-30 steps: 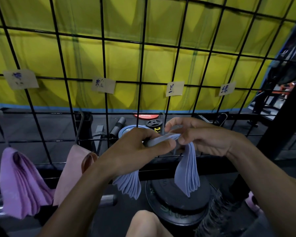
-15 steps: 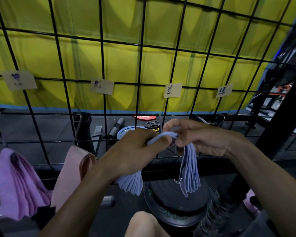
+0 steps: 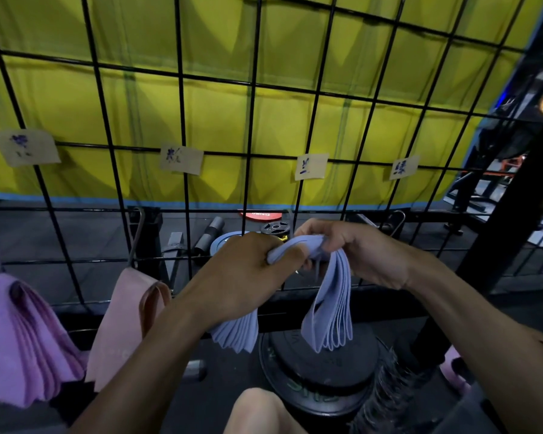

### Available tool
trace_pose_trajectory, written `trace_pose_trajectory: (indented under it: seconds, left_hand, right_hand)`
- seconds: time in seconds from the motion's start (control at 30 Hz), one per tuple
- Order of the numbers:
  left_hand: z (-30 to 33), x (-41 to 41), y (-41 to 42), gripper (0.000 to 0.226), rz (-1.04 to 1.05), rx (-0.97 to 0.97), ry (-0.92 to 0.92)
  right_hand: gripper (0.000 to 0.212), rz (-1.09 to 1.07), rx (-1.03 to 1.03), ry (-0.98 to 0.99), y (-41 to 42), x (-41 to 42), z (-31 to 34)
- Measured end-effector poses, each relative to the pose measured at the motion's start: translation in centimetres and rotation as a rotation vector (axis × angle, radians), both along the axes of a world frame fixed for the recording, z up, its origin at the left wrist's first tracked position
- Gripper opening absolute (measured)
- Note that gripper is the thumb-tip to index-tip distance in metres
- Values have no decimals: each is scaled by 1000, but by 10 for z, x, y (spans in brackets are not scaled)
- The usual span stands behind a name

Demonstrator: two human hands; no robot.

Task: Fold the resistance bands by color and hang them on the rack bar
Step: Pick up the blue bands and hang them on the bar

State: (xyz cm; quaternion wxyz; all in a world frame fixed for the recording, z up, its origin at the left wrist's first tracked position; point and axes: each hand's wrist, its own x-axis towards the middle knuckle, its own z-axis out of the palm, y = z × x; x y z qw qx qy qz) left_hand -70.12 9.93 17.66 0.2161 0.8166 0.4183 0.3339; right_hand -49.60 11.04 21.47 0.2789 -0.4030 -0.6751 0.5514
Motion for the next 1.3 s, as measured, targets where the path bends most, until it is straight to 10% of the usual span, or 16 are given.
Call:
trace_pose_trajectory:
  seconds: [0.33,0.67,0.93,1.3]
  left_hand:
    - [-23,0,-15,21,-48,-7,-49]
    - [-42,-1,-24,59,-37,-230,-314]
    - [-37,-1,-22,30,48,-338,-399]
    - [-46,-9,-23,40,-188,-838,-786]
  right_hand:
    - [48,-144,196,-132,-28,0,-39]
    - [37,-323,324,-172,-57,-20,-61]
    - [38,-457,563,-243,-68,-37,-68]
    - [40,-508,273,55,-70,-41,-73]
